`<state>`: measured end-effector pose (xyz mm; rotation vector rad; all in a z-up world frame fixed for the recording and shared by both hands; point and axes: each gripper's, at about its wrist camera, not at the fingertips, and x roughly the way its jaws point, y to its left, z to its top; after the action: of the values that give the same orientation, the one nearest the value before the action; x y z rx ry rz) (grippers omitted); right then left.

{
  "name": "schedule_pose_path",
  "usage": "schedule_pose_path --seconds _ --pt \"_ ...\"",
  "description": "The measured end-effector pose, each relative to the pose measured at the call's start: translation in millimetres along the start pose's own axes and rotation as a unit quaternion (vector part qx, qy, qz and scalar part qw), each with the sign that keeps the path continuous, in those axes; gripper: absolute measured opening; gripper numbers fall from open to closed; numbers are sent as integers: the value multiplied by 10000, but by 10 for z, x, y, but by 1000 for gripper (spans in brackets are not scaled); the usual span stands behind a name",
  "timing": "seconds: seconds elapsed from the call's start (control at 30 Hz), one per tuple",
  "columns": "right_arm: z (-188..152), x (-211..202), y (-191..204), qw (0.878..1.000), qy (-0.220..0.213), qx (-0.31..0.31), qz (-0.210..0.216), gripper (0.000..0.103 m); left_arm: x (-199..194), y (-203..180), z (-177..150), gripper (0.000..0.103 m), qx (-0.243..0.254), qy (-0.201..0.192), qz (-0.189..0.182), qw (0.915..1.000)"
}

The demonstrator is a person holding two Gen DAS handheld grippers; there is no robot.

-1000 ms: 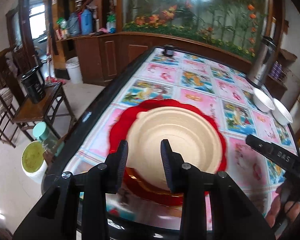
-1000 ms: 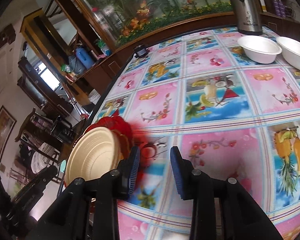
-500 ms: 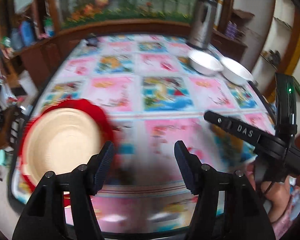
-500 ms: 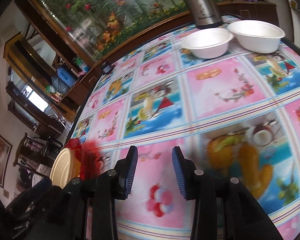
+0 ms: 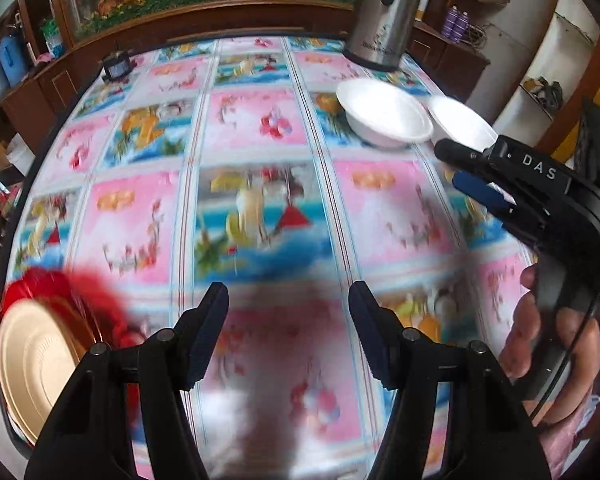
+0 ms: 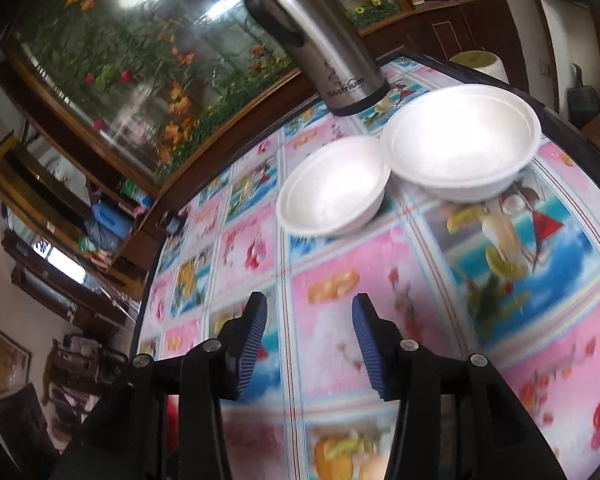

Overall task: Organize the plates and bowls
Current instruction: 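Move both tools toward the white foam bowls, then grasp the rim of a white foam bowl with both tools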

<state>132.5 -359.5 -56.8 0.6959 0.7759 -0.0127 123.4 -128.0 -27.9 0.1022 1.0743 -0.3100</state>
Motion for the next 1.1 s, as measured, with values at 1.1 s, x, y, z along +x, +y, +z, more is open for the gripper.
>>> schedule_pose_path --seconds 1.1 --pt "196 438 -841 9761 -401 1879 1015 50 1478 -429 1598 61 -1076 288 -214 9935"
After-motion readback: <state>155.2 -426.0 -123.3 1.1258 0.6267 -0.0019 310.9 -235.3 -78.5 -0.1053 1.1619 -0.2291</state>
